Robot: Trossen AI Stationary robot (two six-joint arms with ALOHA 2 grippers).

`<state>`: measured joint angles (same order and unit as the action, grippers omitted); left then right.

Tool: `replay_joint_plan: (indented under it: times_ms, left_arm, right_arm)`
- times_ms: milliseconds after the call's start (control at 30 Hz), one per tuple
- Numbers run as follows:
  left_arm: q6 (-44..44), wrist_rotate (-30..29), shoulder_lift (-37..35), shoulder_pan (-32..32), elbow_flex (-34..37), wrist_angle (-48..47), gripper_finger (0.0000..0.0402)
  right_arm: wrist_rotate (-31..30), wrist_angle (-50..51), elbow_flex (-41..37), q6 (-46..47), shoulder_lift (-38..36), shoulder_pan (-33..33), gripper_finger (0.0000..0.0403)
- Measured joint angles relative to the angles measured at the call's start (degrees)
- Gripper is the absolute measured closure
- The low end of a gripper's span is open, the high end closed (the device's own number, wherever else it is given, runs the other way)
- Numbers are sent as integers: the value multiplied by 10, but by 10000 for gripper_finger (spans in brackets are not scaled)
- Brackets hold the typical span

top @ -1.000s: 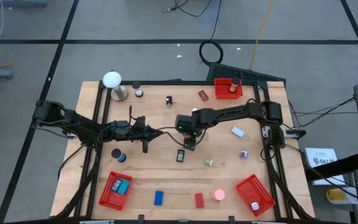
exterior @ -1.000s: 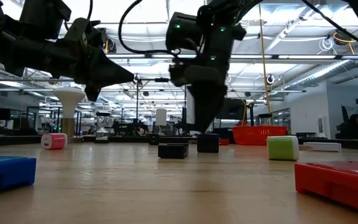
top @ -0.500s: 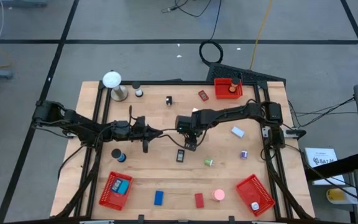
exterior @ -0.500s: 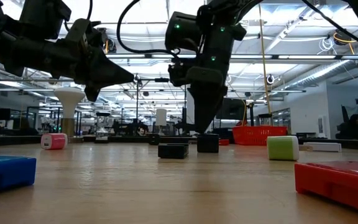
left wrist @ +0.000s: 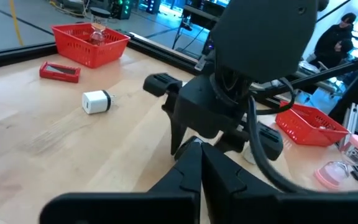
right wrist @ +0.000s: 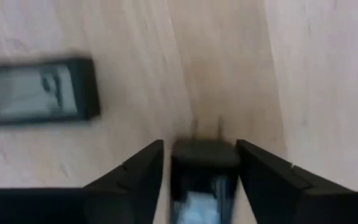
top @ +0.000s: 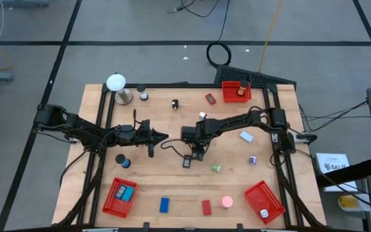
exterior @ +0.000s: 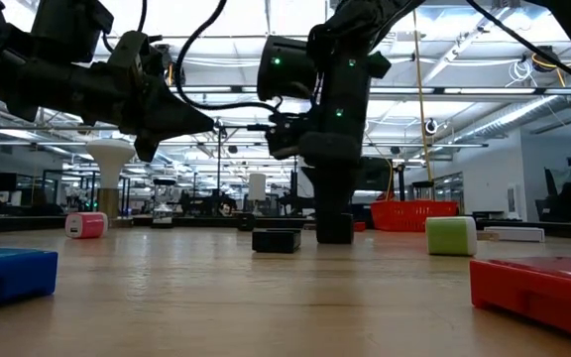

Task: Pick & Place Office items
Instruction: Put the bottom black charger adapter into the bottom right red basket

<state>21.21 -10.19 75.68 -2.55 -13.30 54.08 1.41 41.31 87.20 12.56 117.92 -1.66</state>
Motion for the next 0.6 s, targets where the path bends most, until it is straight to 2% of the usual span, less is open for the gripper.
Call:
replay_joint_plan:
  times_ms: [133,300,367,467,600]
  left_arm:
    - [4,-1,0,0,0,0,386]
    - [18,-4,0,0,0,0,386]
    - [18,-4,0,0,0,0,393]
    - [20,-4,0,0,0,0,398]
    - [39,-4,0,0,0,0,385]
  right_arm:
    - [-13,-10,0,6,-8,-1,261]
    - [-49,-17,0,-1,-40,-1,263]
    - [-61,-49,-12,-4,-68,-1,263]
    - [-61,-182,-77,12,-123,-1,263]
    - [-61,-436,-235,51,-183,-1,263]
